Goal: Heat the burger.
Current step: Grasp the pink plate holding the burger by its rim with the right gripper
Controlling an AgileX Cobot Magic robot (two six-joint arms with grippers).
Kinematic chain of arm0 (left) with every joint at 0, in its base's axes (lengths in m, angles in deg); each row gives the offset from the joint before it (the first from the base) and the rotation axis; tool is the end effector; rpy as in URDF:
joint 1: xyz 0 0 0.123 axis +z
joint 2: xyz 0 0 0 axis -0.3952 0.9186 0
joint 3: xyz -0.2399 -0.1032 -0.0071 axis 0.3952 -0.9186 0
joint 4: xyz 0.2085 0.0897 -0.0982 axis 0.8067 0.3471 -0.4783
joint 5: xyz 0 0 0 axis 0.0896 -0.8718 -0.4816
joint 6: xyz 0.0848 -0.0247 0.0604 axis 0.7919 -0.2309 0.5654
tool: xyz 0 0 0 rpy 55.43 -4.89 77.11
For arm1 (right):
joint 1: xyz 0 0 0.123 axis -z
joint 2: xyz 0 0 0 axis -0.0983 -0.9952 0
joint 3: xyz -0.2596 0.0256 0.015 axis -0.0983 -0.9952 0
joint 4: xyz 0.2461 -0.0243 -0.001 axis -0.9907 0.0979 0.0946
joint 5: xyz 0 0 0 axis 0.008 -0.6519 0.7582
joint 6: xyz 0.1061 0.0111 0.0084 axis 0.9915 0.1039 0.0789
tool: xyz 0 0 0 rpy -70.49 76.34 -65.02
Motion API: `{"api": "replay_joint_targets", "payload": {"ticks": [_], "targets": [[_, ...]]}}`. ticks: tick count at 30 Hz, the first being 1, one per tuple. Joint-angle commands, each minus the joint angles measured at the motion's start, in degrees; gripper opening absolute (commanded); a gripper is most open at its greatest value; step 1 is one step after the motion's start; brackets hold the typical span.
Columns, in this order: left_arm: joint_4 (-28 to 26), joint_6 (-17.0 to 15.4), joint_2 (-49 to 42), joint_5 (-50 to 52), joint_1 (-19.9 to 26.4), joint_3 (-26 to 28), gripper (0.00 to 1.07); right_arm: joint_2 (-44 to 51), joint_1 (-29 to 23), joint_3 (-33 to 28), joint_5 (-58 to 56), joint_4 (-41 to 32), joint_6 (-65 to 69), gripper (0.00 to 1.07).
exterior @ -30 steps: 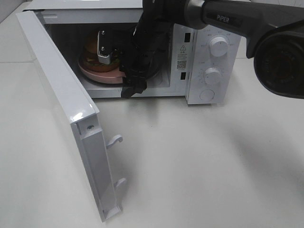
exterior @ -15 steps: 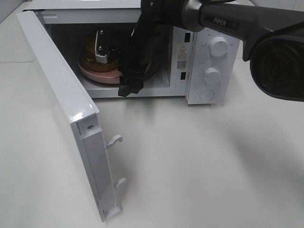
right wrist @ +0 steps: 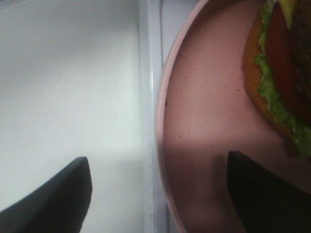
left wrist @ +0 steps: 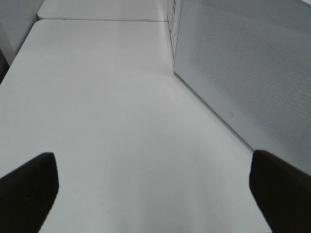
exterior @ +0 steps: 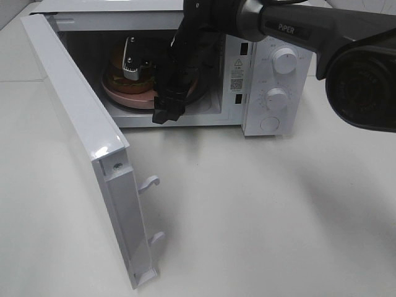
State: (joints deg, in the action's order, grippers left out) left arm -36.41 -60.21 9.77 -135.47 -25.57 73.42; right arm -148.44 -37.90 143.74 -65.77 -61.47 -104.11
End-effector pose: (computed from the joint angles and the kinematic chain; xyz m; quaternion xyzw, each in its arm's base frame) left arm 0.0250 -0.0063 0.2713 0.0188 0.8528 -0.0379 0.5205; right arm 0.4386 0.2969 0.1340 -0.7077 0.6532 0.0130 0.2689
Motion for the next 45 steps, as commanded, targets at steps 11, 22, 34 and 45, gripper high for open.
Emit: {"api": "replay_joint_targets", "payload": {"ticks": [11, 22, 34, 45], "targets": [[-0.2, 0.0, -0.3, 0.8, -0.3, -0.2, 1.0, -1.2, 0.2, 0.3, 3.7, 0.1, 1.3, 0.76], [-0.2, 0.0, -0.3, 0.8, -0.3, -0.2, 1.0, -3.4, 0.2, 0.3, 3.6, -0.5, 1.5, 0.76], [-0.2, 0.0, -0.3, 0.8, -0.3, -0.2, 1.0, -4.0, 0.2, 0.3, 2.5, -0.8, 1.4, 0.76], [-0.2, 0.0, -0.3, 0.8, -0.3, -0.2, 1.0, -4.0, 0.2, 0.3, 0.2, -0.4, 0.2, 0.43]]}}
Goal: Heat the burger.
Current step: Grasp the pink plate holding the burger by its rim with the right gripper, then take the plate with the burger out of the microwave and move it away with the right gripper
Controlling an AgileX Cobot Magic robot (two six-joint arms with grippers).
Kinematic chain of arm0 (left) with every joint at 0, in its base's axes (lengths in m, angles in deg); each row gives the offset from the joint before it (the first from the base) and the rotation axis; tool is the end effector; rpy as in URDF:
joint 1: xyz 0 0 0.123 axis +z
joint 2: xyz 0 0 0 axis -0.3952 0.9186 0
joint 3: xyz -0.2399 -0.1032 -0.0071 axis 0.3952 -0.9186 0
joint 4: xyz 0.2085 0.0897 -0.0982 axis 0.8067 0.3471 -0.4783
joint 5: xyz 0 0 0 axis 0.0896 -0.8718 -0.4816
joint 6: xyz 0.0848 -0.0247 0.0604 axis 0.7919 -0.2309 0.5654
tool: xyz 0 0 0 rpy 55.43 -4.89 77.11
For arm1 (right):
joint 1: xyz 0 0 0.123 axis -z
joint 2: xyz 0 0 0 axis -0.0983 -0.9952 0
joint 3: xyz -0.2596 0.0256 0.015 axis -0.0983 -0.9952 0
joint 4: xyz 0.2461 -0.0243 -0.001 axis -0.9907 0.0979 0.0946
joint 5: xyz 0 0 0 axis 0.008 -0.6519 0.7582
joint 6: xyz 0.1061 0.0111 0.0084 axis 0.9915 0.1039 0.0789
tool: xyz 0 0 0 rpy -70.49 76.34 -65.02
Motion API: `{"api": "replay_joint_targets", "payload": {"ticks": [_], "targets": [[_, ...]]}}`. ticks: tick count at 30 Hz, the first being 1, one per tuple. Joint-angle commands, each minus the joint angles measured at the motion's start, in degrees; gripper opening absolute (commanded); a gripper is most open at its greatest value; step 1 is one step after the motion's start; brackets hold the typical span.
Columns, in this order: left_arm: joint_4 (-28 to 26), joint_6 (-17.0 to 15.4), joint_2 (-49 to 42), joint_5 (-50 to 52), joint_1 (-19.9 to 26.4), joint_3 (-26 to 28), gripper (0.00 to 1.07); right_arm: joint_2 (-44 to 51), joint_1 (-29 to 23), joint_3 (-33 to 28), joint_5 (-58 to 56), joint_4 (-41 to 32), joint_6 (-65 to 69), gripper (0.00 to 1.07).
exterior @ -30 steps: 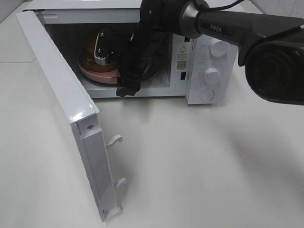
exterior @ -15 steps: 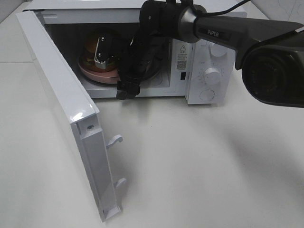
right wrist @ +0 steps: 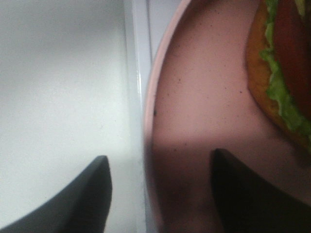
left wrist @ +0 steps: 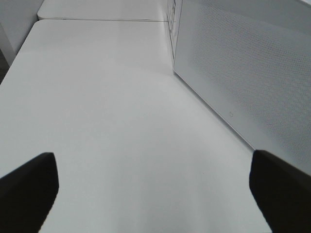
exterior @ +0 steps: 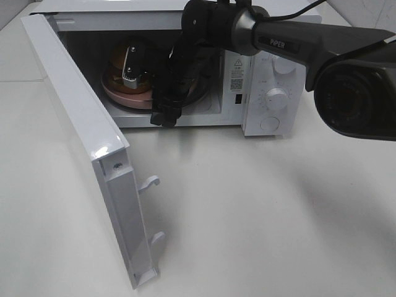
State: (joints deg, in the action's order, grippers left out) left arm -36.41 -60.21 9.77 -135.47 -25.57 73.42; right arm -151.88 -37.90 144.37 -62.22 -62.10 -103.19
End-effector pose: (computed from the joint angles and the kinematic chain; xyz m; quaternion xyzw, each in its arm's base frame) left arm 0.0250 -0.0063 0.2713 0.0188 0.8528 -0.0379 0.5205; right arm 0.4445 0.3005 0.1086 -0.6958 0.6633 0.0155 0.2752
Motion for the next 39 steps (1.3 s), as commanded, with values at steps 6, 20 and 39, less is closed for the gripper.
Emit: {"api": "replay_joint_targets", "payload": {"ticks": [6, 20, 39], "targets": [[-0.2, 0.0, -0.3, 0.8, -0.3, -0.2, 1.0, -0.6, 0.2, -0.3, -4.2, 0.3, 1.7, 0.0], [-0.2, 0.0, -0.3, 0.8, -0.3, -0.2, 1.0, 0.7, 0.2, -0.3, -9.5, 0.7, 1.5, 0.0], [-0.2, 0.0, -0.3, 0.8, -0.3, -0.2, 1.0, 4.9, 0.2, -0.5, -12.5, 2.1, 3.8, 0.0]]}}
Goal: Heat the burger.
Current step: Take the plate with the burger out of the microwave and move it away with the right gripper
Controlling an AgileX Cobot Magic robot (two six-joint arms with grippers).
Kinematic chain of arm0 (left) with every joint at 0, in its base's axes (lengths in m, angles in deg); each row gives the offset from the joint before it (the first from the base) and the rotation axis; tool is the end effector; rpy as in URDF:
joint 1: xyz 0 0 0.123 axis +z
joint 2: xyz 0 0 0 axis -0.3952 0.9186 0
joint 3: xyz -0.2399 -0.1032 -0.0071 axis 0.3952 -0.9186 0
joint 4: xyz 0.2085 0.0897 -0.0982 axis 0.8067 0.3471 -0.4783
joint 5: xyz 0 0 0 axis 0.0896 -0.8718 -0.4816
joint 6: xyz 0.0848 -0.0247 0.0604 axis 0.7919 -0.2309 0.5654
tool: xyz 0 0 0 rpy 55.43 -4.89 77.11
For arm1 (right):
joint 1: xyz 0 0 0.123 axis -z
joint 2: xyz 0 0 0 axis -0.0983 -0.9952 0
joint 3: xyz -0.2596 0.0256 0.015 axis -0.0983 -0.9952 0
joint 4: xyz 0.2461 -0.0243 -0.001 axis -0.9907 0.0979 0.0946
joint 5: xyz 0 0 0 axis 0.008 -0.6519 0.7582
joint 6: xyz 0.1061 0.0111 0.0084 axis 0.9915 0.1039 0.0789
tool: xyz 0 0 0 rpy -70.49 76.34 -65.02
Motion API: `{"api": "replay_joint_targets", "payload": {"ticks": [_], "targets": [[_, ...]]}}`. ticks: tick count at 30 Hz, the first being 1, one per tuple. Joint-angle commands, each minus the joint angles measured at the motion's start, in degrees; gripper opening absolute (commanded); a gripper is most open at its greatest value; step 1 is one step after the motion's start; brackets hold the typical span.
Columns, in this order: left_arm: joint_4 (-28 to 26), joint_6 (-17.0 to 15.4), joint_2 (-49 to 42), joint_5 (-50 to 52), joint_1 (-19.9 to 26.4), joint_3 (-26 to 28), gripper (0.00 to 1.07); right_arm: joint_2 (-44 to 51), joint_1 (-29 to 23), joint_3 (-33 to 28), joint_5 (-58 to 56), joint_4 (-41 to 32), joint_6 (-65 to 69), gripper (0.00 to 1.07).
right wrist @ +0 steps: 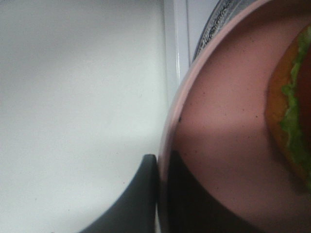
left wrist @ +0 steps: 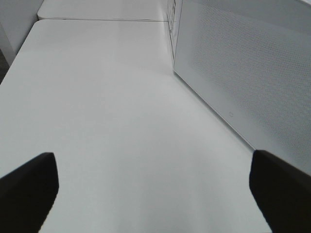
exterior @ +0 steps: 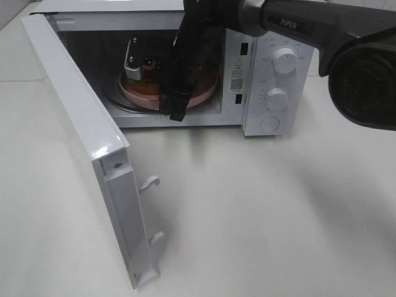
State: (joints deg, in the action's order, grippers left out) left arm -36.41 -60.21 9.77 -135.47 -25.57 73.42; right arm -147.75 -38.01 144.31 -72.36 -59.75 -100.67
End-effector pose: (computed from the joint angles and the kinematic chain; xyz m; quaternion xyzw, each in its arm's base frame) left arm 0.0250 -0.0063 0.2713 0.0188 0.8528 -0.0379 0.5205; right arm 0.4301 0.2913 0.1373 -0.7054 0.6727 0.0227 0.2223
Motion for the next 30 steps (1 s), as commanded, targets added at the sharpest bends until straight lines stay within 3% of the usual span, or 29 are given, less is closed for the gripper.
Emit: {"api": "replay_joint_targets", "payload": {"ticks": [1, 17, 24, 30], "targets": [[-0.2, 0.0, -0.3, 0.8, -0.3, -0.2, 1.0, 0.7, 0.3, -0.4, -2.4, -0.2, 1.3, 0.0], [-0.2, 0.0, -0.3, 0.8, -0.3, -0.2, 1.0, 3.1, 0.3, -1.4, -5.1, 0.6, 0.8, 0.0], [-0.2, 0.0, -0.3, 0.8, -0.3, -0.2, 1.0, 9.3, 0.3, -13.8, 1.7, 1.4, -1.3, 0.0], [-0.2, 0.0, -0.3, 0.8, -0.3, -0.2, 1.0, 11.7, 0.3, -17.6, 4.2, 1.7, -0.7, 0.0]]}}
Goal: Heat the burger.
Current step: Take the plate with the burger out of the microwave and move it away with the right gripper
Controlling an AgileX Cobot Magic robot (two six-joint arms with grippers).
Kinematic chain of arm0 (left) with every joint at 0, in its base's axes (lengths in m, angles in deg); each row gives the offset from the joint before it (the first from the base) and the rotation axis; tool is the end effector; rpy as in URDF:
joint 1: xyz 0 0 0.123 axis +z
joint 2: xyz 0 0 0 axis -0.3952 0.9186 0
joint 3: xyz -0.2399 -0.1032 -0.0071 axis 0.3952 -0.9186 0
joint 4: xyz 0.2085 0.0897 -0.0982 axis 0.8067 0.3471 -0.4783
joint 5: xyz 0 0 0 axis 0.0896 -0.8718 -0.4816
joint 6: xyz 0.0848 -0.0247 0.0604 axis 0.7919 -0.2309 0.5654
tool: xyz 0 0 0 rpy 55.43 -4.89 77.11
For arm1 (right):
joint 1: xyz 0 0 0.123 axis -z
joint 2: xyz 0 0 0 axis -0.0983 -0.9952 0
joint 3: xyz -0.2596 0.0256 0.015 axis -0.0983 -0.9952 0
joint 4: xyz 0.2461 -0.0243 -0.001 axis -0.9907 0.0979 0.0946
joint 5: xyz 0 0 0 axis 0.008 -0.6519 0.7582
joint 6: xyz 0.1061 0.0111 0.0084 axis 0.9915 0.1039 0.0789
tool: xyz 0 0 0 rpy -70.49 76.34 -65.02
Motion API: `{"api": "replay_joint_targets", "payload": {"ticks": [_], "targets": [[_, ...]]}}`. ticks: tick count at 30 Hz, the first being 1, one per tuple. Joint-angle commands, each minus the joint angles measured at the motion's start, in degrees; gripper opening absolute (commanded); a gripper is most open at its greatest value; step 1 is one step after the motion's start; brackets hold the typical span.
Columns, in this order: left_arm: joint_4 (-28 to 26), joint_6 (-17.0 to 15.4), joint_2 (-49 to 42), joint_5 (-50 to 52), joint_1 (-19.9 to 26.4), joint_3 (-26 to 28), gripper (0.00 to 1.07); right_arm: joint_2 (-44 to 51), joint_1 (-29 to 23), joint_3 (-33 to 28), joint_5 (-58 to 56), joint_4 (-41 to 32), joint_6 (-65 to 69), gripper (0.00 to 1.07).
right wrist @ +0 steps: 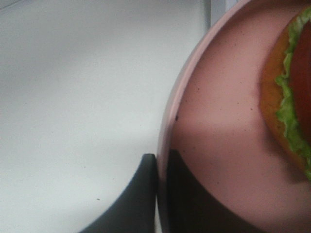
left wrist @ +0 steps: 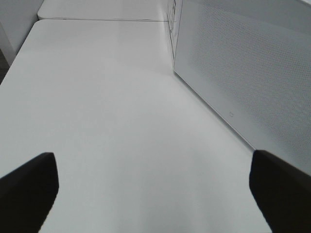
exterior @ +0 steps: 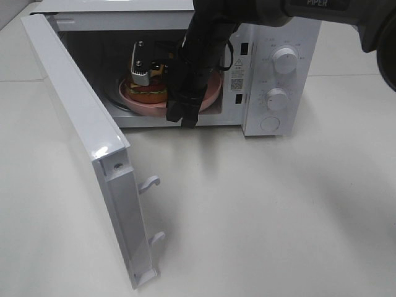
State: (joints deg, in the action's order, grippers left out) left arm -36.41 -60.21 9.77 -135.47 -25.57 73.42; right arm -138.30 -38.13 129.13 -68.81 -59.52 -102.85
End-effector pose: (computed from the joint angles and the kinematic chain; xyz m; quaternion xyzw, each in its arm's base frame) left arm 0.0250 -0.0063 0.2713 0.0188 0.8528 -0.0379 0.5205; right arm 0.4044 0.2751 0.1469 -0.7180 0.6653 0.0197 0.2036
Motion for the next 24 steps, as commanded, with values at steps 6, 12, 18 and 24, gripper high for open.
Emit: {"api": "replay_joint_targets", "payload": {"ticks": [6, 12, 18, 24], "targets": [[-0.2, 0.0, -0.3, 0.8, -0.3, -0.2, 1.0, 7.5, 0.4, -9.4, 6.6, 3.2, 1.7, 0.0], [-0.2, 0.0, -0.3, 0.8, -0.3, -0.2, 1.0, 12.1, 0.4, -16.2, 13.8, 3.8, 1.7, 0.0], [-0.2, 0.0, -0.3, 0.8, -0.3, -0.2, 1.0, 17.3, -0.2, -24.1, 20.7, 5.8, 1.6, 0.0], [-0.2, 0.0, -0.3, 0.8, -0.3, -0.2, 1.0, 21.0, -0.2, -29.6, 25.2, 6.0, 1.5, 0.0]]}}
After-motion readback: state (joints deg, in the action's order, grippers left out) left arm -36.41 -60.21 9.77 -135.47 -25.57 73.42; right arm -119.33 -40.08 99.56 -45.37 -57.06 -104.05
